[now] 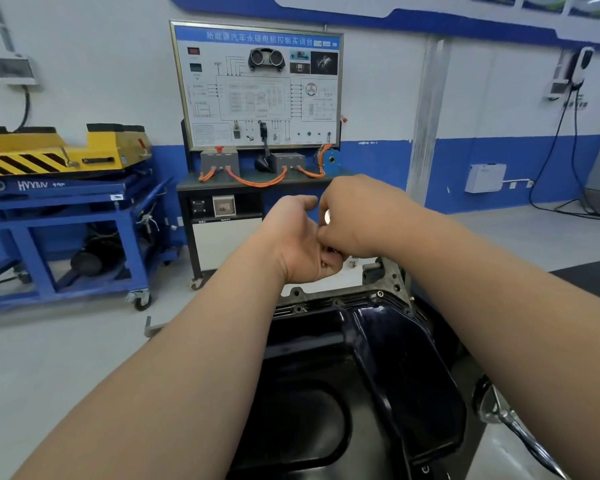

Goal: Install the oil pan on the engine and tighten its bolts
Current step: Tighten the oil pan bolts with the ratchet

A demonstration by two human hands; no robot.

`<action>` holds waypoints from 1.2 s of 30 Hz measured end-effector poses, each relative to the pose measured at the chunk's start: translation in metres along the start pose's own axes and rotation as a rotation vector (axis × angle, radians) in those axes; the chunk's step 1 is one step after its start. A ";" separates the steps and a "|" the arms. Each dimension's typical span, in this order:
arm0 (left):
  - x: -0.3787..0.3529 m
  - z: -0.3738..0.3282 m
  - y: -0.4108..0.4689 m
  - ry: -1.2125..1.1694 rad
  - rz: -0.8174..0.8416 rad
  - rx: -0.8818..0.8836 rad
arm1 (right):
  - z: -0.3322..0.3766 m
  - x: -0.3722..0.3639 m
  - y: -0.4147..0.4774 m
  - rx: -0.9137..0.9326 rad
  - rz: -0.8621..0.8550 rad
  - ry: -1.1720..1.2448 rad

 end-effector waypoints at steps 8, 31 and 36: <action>0.002 0.013 0.008 0.039 -0.155 -0.030 | -0.025 -0.014 0.005 -0.184 0.032 0.669; 0.015 0.011 0.014 0.102 -0.240 -0.065 | -0.051 0.000 -0.036 -0.162 -0.219 0.834; 0.028 0.011 0.016 -0.127 -0.324 -0.067 | -0.044 0.008 -0.041 -0.143 -0.353 0.791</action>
Point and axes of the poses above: each hand's wrist, its own y-axis towards the middle knuckle, its own x-axis out of the back of the hand, z = x × y, the point moved 2 cm from there along y, towards the middle knuckle, and after that the axes turned 10 degrees about z, right-handed, at the moved point
